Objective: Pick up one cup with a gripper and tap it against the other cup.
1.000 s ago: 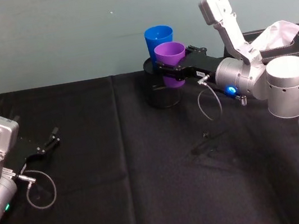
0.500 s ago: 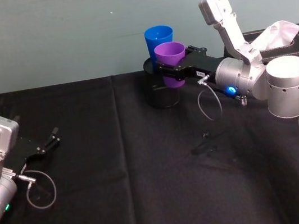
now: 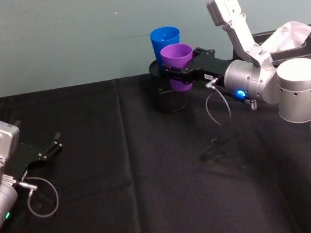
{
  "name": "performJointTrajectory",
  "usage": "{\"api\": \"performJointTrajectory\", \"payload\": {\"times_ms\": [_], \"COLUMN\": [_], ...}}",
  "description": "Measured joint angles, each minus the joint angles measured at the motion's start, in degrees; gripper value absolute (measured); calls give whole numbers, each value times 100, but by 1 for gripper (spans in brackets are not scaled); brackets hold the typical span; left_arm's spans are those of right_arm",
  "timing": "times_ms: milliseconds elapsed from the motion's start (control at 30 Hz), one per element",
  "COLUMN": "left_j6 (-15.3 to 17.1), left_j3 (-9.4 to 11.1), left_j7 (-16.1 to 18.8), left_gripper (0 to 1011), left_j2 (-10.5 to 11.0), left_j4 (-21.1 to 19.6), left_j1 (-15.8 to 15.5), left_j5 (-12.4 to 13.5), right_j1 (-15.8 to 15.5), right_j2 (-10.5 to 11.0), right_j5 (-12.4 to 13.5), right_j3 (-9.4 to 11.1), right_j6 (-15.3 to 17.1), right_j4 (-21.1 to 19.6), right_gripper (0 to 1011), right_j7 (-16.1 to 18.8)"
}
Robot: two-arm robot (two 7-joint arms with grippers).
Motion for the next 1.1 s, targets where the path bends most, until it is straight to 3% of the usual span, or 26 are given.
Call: {"api": "performJointTrajectory", "payload": {"times_ms": [1100], "left_j6": [0], "left_j3": [0], "left_j7": [0], "left_gripper": [1000], "left_j2": [0], "left_j4": [0], "left_j1": [0], "left_j5": [0], "right_j1": [0], "right_j2": [0], "right_j5": [0], "right_j3": [0], "right_j6": [0], "right_j4": [0], "right_gripper": [736], "right_j7": [0]}}
